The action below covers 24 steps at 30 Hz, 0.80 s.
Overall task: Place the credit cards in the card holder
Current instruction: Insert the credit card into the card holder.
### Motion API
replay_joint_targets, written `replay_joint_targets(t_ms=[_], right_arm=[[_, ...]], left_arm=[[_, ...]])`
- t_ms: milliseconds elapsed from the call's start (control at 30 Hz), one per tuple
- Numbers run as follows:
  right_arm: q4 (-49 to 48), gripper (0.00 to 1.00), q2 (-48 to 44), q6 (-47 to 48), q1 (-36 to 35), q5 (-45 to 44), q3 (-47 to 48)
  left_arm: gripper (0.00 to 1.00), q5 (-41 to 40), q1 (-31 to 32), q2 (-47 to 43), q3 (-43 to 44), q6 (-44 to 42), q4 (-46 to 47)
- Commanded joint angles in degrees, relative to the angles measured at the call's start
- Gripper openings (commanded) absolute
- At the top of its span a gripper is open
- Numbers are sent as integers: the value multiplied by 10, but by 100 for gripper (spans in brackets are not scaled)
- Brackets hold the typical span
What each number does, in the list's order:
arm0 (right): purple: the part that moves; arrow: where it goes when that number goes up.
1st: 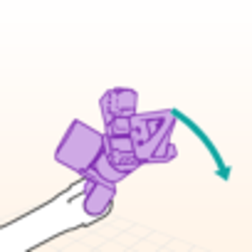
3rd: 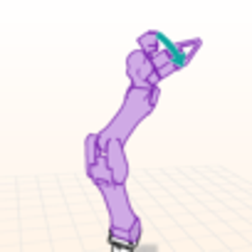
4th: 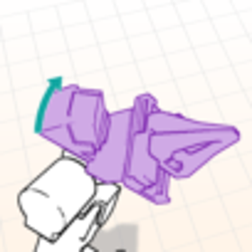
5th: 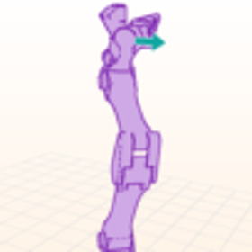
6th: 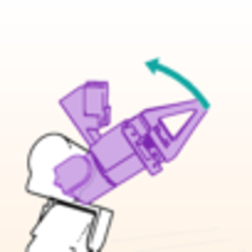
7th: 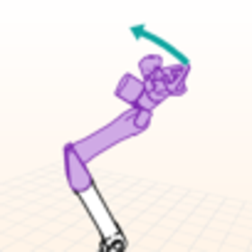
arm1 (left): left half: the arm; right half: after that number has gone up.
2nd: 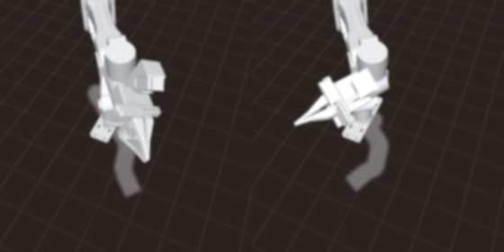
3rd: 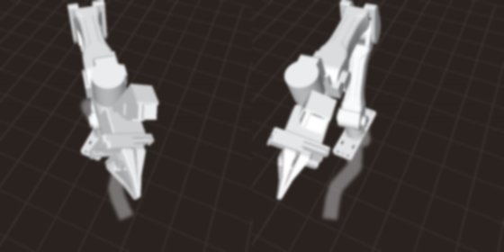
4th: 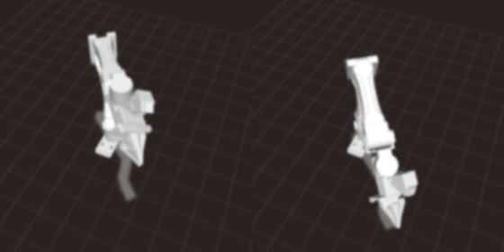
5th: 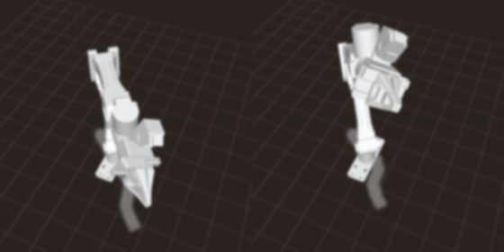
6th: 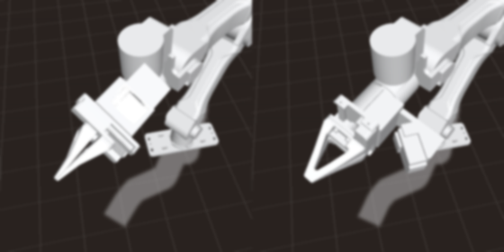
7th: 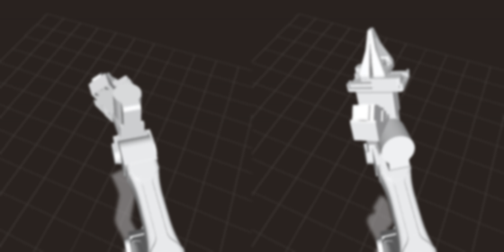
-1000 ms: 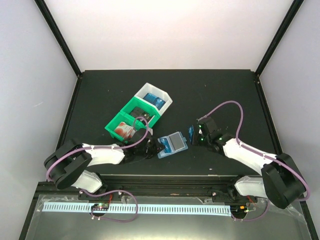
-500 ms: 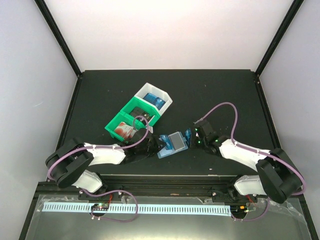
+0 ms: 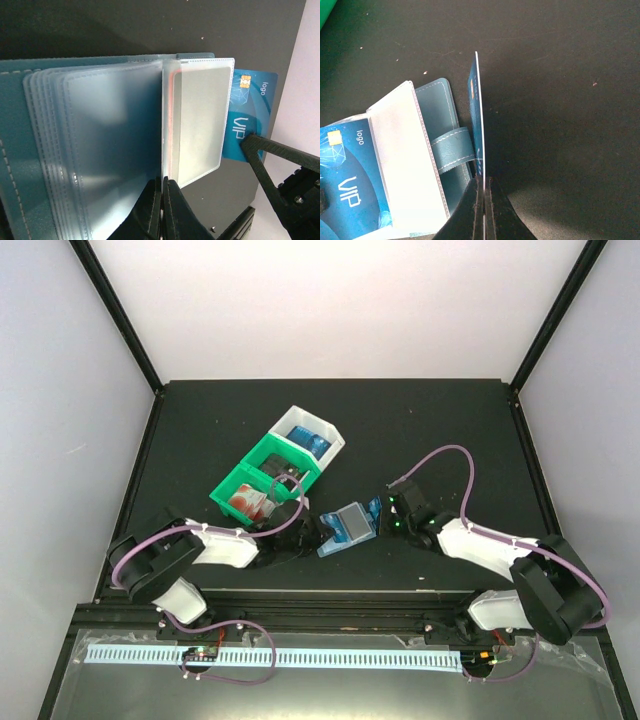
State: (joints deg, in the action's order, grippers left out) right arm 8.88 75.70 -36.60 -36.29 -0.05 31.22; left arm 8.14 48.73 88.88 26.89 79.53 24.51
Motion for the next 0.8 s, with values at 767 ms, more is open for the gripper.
replay_joint_targets(t_ms=[767], right_arm=[[10, 1, 21, -19, -4, -6, -19]], left_arm=[[1, -32, 11, 1, 18, 9, 11]])
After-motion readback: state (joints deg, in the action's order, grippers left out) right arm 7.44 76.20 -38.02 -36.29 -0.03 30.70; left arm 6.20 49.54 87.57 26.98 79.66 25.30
